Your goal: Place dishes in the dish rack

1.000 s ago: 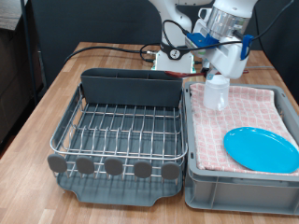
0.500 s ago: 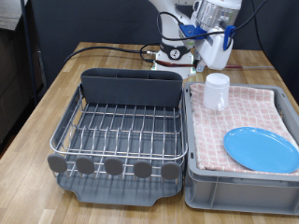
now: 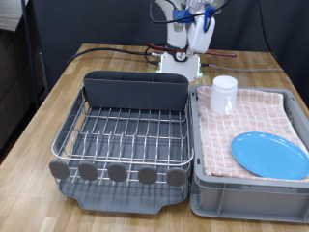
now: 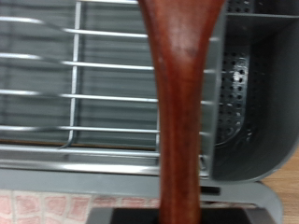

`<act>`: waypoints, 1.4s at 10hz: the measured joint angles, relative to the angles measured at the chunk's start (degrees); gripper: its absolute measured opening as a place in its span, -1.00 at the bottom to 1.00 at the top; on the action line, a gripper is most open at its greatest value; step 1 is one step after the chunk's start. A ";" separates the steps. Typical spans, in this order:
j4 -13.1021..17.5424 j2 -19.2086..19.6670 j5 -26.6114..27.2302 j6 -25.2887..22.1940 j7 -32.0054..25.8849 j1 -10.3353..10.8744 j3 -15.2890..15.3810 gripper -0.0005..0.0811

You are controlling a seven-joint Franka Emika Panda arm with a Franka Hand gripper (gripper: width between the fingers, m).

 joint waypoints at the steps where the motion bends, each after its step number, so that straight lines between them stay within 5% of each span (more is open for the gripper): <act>1: -1.73 -2.18 1.19 0.00 -1.40 0.06 -1.62 -0.79; 6: -9.23 -9.68 8.98 1.70 -16.32 1.39 -13.66 -0.79; 14: -10.96 -4.76 22.32 6.64 -34.46 8.25 -28.32 -0.81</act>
